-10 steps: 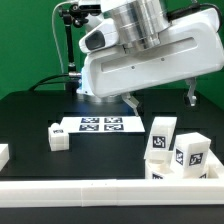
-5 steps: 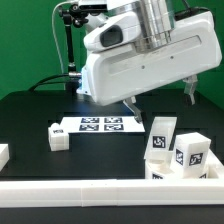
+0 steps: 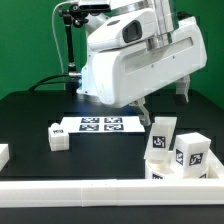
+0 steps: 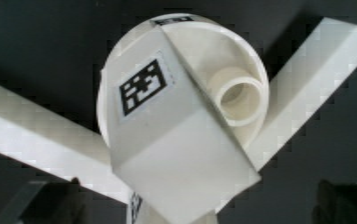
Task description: Assemble stool
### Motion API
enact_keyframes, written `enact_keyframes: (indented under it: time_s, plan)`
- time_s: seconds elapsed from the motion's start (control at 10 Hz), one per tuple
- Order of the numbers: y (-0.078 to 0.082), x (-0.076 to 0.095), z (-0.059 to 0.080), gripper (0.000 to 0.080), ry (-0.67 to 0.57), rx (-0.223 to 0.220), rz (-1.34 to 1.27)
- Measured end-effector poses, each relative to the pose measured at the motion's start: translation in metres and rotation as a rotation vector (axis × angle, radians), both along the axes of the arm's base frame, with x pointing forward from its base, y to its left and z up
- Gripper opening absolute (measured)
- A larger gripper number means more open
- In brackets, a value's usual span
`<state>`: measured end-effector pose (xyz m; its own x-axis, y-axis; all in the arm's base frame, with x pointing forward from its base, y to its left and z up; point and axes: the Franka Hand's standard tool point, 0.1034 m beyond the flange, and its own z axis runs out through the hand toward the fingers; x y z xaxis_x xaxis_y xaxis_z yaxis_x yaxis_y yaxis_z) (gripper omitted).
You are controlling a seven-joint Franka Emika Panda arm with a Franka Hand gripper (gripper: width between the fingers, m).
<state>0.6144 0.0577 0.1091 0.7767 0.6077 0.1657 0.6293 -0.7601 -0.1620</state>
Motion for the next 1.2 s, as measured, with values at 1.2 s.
enact_keyframes:
  time_s: [1.2]
  plan:
    - [-0.012,-0.005,-0.023,0.0337,-0.144,-0.075,0.521]
